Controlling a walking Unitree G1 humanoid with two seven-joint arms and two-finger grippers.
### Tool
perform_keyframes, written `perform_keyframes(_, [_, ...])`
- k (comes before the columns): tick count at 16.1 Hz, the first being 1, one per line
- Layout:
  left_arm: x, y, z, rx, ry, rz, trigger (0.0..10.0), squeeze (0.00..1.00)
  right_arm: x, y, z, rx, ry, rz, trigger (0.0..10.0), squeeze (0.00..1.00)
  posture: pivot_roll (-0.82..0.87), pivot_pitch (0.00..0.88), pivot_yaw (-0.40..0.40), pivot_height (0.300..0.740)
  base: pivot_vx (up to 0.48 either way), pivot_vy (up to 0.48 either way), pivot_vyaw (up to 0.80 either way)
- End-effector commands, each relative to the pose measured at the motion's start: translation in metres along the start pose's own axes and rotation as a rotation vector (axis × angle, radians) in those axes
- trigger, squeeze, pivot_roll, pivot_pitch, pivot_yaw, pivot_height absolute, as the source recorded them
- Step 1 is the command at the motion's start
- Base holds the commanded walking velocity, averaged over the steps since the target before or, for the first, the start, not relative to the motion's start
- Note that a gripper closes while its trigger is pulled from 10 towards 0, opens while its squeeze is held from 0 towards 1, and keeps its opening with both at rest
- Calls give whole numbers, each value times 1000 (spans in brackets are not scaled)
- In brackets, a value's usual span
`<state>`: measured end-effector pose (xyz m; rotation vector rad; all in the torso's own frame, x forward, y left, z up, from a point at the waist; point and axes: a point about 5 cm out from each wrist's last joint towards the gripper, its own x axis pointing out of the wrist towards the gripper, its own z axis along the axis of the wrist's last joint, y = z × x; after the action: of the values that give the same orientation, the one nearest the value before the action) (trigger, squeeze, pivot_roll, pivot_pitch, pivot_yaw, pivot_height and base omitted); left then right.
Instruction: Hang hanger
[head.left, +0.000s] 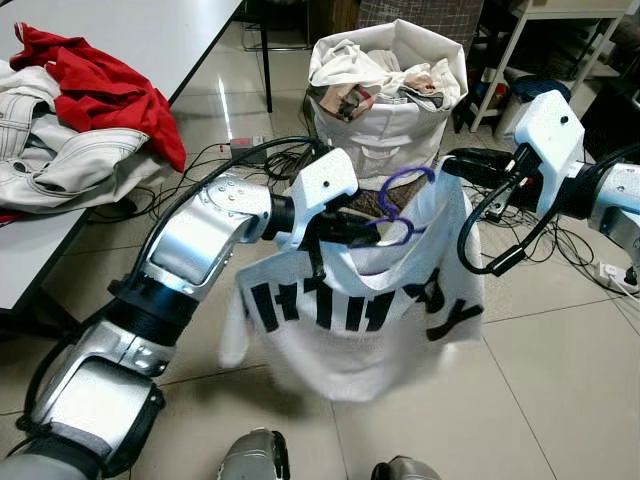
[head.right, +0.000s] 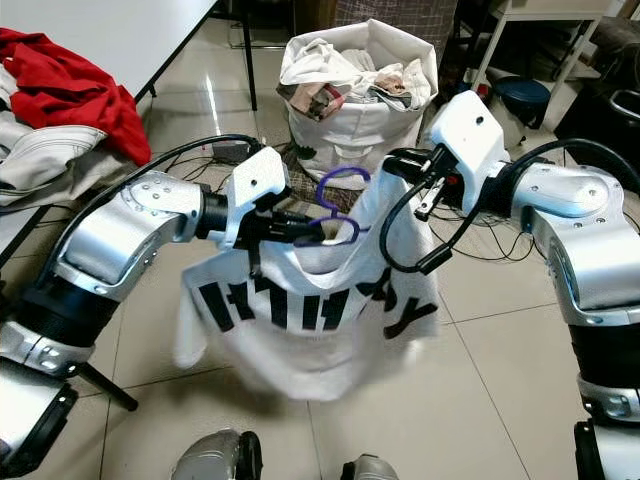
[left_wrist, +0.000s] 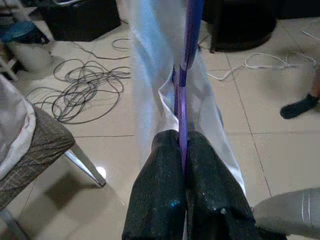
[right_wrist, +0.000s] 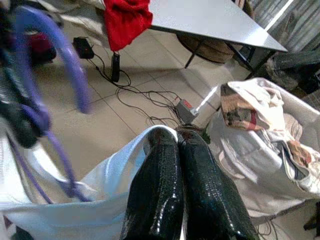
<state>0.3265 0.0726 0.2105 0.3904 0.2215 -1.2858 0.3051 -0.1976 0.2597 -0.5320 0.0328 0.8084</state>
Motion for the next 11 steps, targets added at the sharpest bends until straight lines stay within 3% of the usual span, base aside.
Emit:
perform_keyframes(1, [-6, 8, 13, 13, -30, 46, 0, 0, -2, 5, 2, 5, -15, 16, 0, 0, -81, 36, -1, 740, 0, 0, 0])
perform_keyframes(3, [-7, 13, 14, -8, -27, 85, 0, 0, 1, 18, -2, 14, -9, 47, 0, 0, -82, 32, 1, 740, 0, 0, 0])
perform_keyframes(6, [-13, 27, 15, -37, -31, 170, 0, 0, 0, 24, -5, 11, 10, 47, 0, 0, -85, 37, 2, 740, 0, 0, 0])
perform_keyframes(7, [-16, 31, 19, -45, -49, 183, 0, 0, 0, 26, -7, 12, 14, 44, 3333, 0, -87, 40, 2, 740, 0, 0, 0])
perform_keyframes(8, [-16, 32, 20, -48, -56, 185, 0, 0, 0, 26, -7, 12, 16, 42, 3333, 0, -87, 40, 2, 740, 0, 0, 0])
perform_keyframes(9, [-17, 33, 25, -56, -79, 190, 0, 0, 1, 29, -12, 15, 31, 36, 10000, 765, -87, 41, 2, 740, 0, 0, 0])
perform_keyframes(10, [-18, 34, 28, -58, -100, 185, 0, 0, 1, 32, -18, 20, 49, 37, 10000, 1000, -87, 42, 1, 740, 0, 0, 0])
perform_keyframes(11, [-19, 34, 29, -60, -108, 182, 0, 0, 1, 33, -20, 19, 59, 43, 10000, 1000, -87, 42, 1, 740, 0, 0, 0])
